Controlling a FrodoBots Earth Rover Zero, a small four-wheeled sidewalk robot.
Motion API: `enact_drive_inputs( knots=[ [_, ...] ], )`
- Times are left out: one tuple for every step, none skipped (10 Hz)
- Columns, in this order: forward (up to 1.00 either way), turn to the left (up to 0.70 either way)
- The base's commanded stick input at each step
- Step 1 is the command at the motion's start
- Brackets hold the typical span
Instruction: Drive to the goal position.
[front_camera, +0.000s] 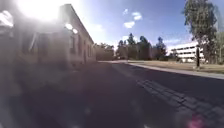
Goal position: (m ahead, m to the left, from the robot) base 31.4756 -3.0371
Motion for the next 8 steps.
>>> enact_drive_inputs(
  knots=[
    [0.70,0.00],
    [0.70,0.00],
    [0.70,0.00],
    [0.70,0.00],
    [0.70,0.00],
    [0.70,0.00],
    [0.70,0.00],
    [0.70,0.00]
  ],
)
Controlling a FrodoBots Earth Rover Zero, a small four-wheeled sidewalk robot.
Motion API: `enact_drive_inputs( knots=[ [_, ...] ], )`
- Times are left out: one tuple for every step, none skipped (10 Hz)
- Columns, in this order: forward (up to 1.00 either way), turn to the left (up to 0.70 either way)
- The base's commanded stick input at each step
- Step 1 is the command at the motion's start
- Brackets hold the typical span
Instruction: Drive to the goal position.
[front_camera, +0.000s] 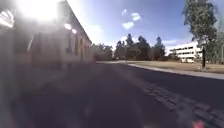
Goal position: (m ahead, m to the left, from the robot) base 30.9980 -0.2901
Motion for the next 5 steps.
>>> enact_drive_inputs(
  knots=[
    [0.70,0.00],
    [0.70,0.00],
    [0.70,0.00],
    [0.70,0.00],
    [0.70,0.00]
  ],
)
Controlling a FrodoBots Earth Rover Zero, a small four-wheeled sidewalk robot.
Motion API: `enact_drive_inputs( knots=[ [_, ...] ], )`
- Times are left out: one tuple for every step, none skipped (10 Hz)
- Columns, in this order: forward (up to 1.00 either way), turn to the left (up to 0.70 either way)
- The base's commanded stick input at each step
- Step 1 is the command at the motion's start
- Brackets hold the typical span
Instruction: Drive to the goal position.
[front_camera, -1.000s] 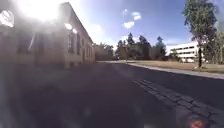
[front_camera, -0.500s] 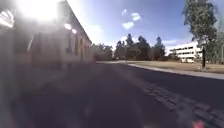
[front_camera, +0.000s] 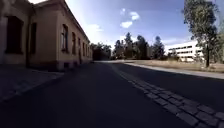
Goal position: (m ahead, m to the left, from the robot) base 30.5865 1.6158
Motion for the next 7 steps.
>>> enact_drive_inputs(
  knots=[
    [0.70,0.00],
    [0.70,0.00],
    [0.70,0.00],
    [0.70,0.00],
    [0.70,0.00],
    [0.70,0.00],
    [0.70,0.00]
  ],
)
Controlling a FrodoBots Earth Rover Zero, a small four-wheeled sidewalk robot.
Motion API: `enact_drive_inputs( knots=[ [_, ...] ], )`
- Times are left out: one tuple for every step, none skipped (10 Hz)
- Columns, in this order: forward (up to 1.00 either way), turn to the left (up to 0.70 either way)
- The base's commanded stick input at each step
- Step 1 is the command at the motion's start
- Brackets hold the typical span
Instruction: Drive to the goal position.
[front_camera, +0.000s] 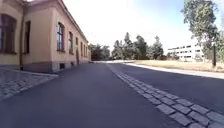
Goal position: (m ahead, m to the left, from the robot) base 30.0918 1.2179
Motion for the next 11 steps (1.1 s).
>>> enact_drive_inputs(
  knots=[
    [0.70,0.00],
    [0.70,0.00],
    [0.70,0.00],
    [0.70,0.00],
    [0.70,0.00],
    [0.70,0.00],
    [0.70,0.00],
    [0.70,0.00],
    [0.70,0.00],
    [0.70,0.00],
    [0.70,0.00]
  ],
)
